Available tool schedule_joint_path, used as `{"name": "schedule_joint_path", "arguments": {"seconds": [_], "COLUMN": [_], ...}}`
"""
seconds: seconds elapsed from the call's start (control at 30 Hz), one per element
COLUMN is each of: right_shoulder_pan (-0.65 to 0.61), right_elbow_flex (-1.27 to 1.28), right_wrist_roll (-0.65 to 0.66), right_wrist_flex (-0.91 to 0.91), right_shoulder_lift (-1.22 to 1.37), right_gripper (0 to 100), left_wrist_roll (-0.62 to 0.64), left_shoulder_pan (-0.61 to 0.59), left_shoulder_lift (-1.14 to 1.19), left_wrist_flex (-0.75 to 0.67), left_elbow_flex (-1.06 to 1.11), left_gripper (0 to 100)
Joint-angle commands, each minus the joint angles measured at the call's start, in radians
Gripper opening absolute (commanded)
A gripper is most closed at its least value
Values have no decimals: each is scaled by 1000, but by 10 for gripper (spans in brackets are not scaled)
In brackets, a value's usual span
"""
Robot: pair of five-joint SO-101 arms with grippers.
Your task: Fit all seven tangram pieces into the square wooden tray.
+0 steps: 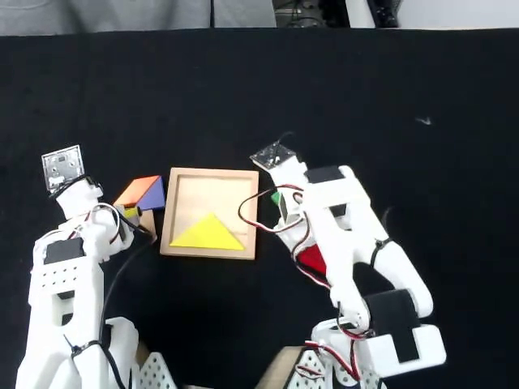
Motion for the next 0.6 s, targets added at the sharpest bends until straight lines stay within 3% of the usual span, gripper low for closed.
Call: {"name": "schedule_joint_path", "arguments": {"seconds": [0.0, 0.23, 0.57], "right_shoulder_pan": [48, 97, 106], "right_elbow_flex": [-38, -44, -48], "right_wrist_roll": [17, 78, 150], "right_wrist_flex": [11, 32, 37], "right_shoulder_lift": [-1, -39, -36], "right_gripper": [64, 25, 47], "left_wrist_roll": [6, 6, 6], "left_shoulder_pan": [-8, -8, -8], "left_shoulder_lift": [-18, -18, -18], "left_wrist_flex": [-18, -18, -25], "left_elbow_flex": [-5, -5, 5], "left_gripper": [248, 248, 248]}}
